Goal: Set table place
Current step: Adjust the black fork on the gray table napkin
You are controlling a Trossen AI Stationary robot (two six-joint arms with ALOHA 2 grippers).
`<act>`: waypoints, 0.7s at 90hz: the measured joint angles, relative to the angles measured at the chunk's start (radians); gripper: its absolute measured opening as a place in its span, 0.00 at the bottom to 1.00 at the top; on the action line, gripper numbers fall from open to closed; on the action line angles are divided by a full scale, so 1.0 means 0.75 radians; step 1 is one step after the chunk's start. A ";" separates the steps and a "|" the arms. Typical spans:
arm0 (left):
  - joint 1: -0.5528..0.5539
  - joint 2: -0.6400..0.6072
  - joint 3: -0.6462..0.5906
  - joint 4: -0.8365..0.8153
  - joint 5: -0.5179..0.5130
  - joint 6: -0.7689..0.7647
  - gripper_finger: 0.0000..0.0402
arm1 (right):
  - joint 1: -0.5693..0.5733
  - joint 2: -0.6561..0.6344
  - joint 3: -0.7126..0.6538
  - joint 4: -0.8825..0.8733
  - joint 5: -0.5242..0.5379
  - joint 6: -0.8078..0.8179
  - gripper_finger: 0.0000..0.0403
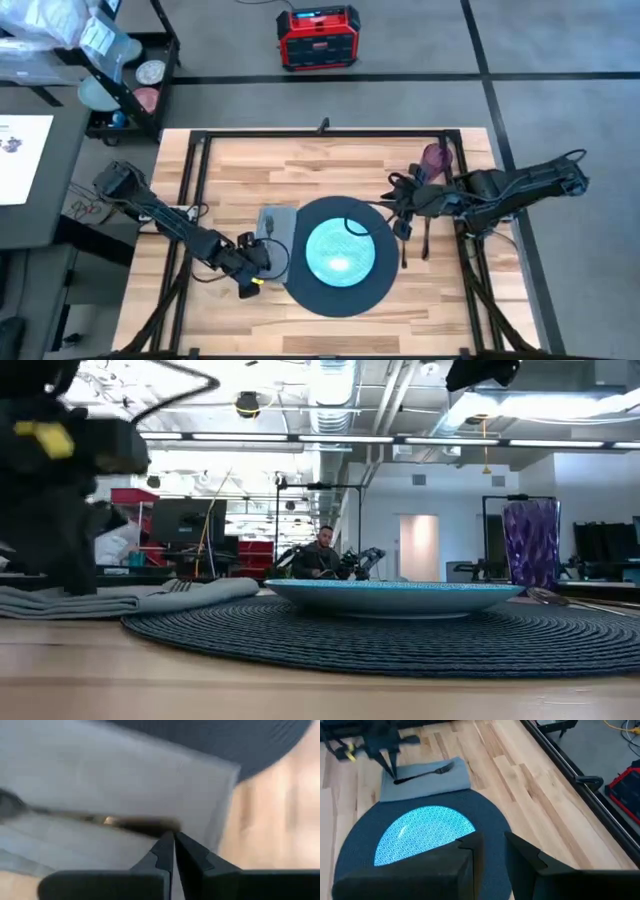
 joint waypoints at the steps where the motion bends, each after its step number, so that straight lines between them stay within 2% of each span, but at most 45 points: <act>1: 0.000 -0.008 0.001 0.004 -0.008 0.003 0.00 | 0.000 0.000 -0.002 0.002 0.000 0.000 0.15; 18: 0.010 -0.052 0.004 0.086 -0.098 0.073 0.00 | 0.000 0.000 -0.012 0.018 -0.002 0.000 0.15; 35: 0.008 -0.030 0.001 -0.151 -0.113 -0.080 0.00 | 0.019 0.017 -0.010 0.054 -0.047 0.012 0.15; 50: 0.003 -0.026 0.002 -0.175 -0.059 -0.115 0.00 | 0.039 0.059 -0.011 0.070 -0.074 -0.001 0.15; 63: 0.003 0.058 0.001 -0.152 0.010 -0.120 0.00 | 0.035 0.072 -0.011 0.078 -0.073 -0.001 0.15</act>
